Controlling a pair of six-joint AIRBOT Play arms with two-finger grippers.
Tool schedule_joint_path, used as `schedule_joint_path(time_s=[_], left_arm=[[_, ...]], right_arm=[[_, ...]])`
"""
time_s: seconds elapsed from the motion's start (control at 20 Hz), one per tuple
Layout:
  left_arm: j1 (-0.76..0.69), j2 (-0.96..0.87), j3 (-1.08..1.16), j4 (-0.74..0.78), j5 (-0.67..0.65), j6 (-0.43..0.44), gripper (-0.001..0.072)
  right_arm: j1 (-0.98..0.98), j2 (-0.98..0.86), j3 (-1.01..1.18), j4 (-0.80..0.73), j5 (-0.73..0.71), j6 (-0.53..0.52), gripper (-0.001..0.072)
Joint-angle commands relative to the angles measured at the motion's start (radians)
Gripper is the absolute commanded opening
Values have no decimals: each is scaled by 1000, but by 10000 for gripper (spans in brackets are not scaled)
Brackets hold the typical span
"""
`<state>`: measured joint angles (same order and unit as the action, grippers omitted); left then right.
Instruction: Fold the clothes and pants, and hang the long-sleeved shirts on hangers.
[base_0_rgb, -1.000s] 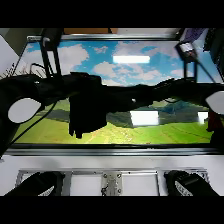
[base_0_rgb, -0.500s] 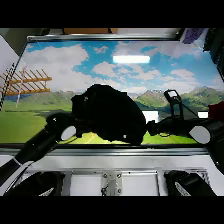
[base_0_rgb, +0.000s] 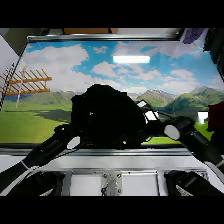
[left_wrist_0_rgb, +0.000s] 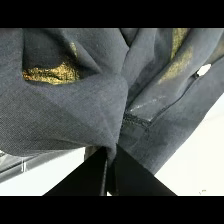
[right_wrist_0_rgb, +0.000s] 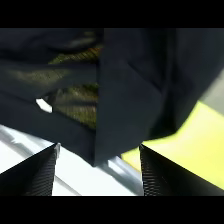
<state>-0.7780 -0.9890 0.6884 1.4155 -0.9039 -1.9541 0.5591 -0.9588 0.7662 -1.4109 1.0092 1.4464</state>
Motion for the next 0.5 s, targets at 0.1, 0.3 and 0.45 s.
schedule_joint_path(time_s=[0.1,0.3,0.45], left_arm=[[-2,1,-4,-3,-1,1,23],[-2,1,-4,-3,-1,1,23],[-2,1,-4,-3,0,1,23]], right_arm=[[121,-310,176,-161,-51,29,541],[124,-457,248,-230,-14,195,541],[124,-488,252,-310,-10,330,541]])
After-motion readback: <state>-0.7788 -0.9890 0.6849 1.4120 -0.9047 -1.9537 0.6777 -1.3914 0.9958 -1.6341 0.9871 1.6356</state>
